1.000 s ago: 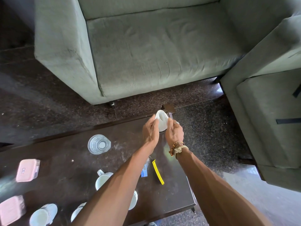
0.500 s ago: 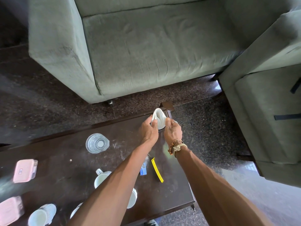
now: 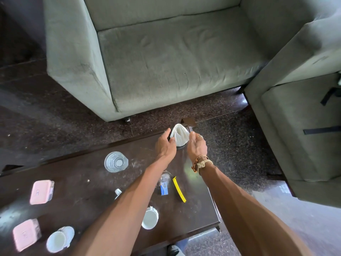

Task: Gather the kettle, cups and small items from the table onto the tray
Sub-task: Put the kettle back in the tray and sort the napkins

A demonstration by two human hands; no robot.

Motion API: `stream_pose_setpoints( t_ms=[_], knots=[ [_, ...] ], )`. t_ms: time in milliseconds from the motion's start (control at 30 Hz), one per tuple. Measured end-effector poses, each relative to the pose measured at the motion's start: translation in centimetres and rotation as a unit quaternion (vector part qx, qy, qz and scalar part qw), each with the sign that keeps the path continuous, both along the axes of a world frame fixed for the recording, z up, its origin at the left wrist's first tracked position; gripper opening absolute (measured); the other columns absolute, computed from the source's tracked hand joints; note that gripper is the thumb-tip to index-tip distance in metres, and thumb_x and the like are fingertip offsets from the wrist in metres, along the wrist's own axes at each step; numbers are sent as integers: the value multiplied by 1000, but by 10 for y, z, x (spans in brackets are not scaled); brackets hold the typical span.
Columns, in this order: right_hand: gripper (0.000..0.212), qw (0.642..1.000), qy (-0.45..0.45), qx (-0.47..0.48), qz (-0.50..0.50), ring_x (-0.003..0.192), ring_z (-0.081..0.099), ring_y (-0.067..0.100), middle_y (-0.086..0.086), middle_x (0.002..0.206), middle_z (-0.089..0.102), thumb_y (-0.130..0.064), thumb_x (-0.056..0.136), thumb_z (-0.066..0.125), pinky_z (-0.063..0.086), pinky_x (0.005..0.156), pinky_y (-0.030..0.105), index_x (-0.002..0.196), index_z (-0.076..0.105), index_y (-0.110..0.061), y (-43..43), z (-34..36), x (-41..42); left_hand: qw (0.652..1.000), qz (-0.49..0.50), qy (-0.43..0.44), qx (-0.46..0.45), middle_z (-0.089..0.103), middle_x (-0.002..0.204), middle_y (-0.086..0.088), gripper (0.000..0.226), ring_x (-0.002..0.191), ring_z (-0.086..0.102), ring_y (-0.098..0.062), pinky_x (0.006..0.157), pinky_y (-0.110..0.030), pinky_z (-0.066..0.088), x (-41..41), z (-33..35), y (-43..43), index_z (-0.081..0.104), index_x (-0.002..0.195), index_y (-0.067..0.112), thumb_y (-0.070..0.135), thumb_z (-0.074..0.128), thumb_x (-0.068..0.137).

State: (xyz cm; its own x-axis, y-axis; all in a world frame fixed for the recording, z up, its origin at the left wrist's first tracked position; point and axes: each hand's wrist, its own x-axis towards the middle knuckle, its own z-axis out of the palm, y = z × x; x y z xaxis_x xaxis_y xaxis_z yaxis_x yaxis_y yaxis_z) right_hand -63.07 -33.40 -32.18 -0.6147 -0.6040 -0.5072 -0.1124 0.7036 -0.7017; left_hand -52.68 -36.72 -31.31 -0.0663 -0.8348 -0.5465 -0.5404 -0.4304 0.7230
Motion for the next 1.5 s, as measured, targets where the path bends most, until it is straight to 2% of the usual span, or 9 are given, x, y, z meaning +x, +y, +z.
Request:
stream_pose_setpoints(
  t_ms=[167, 300, 400, 633, 867, 1000, 1200, 1300, 1500],
  knots=[
    [39, 999, 27, -23, 19, 94, 59, 33, 22, 102, 67, -39, 97, 27, 44, 91, 42, 84, 51, -12, 12, 30, 4, 1000, -1, 12, 1, 47, 153, -5, 47, 139, 46, -22, 118, -41, 35, 8, 27, 12, 47, 147, 20, 18, 49, 101],
    [43, 999, 22, -22, 24, 98, 60, 34, 24, 111, 67, -44, 90, 25, 43, 92, 39, 86, 53, -13, 30, 59, 7, 1000, -4, 4, -12, 48, 152, -4, 47, 137, 49, -21, 117, -39, 35, 18, 58, 24, 47, 148, 19, 19, 49, 100],
    [45, 1000, 11, -18, 11, 104, 61, 37, 21, 111, 68, -34, 103, 34, 40, 86, 36, 97, 65, -2, 40, 78, 9, 1000, -4, 1, -25, 50, 150, -4, 47, 136, 50, -21, 116, -38, 36, 29, 84, 35, 48, 147, 18, 20, 50, 99],
    [43, 998, 24, -41, 39, 105, 61, 38, 19, 112, 69, -35, 104, 36, 40, 83, 35, 103, 67, -6, 71, 131, 21, 998, 22, 22, -53, 54, 146, -10, 45, 130, 54, -21, 106, -25, 38, 55, 143, 66, 53, 143, 15, 19, 54, 98],
    [39, 996, 49, -47, 64, 108, 59, 39, 19, 115, 68, -31, 104, 37, 41, 87, 36, 108, 68, -7, 100, 169, 27, 996, 16, 23, -87, 56, 145, -9, 44, 128, 56, -23, 111, -34, 41, 80, 187, 91, 54, 141, 13, 21, 53, 98],
    [32, 987, 98, -43, 123, 95, 56, 38, 18, 106, 66, -23, 104, 36, 28, 71, 31, 90, 59, -5, 105, 184, 30, 993, 13, -5, -120, 57, 144, -5, 44, 128, 57, -23, 112, -35, 41, 93, 207, 99, 56, 141, 14, 26, 52, 99],
    [39, 977, 145, -98, 118, 78, 49, 35, 17, 88, 64, -38, 97, 36, 37, 73, 35, 65, 47, -19, 105, 219, 41, 981, 4, -63, -183, 58, 143, -6, 45, 132, 54, -25, 111, -34, 40, 120, 232, 104, 55, 141, 16, 35, 50, 101],
    [46, 971, 177, -83, 139, 102, 58, 41, 18, 110, 67, -47, 100, 35, 44, 87, 41, 100, 68, -15, 109, 230, 46, 974, 7, -103, -203, 59, 142, -6, 46, 130, 55, -25, 106, -32, 41, 135, 243, 105, 55, 141, 20, 41, 48, 101],
    [49, 964, 210, -90, 138, 124, 49, 38, 12, 137, 56, -53, 101, 36, 40, 101, 44, 133, 59, -26, 125, 257, 71, 965, 4, -113, -238, 56, 144, -8, 45, 132, 51, -27, 107, -32, 39, 168, 262, 118, 55, 140, 18, 41, 48, 102]
  ],
)
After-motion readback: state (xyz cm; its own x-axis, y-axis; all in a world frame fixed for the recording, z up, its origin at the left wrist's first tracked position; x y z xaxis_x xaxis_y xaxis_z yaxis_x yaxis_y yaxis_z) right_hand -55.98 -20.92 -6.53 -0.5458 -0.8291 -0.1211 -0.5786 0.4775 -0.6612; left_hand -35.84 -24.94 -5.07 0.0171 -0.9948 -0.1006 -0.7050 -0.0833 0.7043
